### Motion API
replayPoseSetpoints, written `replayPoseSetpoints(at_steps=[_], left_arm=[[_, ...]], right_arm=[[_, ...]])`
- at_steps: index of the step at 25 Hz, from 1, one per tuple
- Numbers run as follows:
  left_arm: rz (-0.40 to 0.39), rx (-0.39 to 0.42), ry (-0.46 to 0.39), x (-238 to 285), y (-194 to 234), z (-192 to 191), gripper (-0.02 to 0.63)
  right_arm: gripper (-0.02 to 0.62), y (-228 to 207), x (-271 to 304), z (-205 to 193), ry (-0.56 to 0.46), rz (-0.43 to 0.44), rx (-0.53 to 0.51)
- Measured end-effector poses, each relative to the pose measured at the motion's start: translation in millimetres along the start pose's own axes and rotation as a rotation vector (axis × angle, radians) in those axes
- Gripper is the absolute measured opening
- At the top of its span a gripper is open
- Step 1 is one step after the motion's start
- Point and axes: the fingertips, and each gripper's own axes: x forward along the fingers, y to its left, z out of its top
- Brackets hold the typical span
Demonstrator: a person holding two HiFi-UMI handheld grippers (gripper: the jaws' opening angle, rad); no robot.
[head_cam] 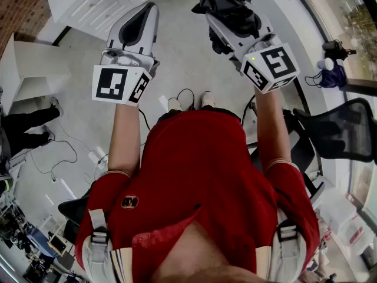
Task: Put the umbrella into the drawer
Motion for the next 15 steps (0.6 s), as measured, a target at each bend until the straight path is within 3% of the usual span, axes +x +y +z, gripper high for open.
replayPoseSetpoints(at_steps=[7,15], left_arm=[[0.013,0.002,0.014,14,-5,-4,0.006],[0.032,0.033,0.034,64,-44,-4,0.006]], right_arm=[[0.247,-10,-5,-6,-0.003,0.034,0.023],[0.247,-79,-54,-28,-0.001,-0.010,0.067]])
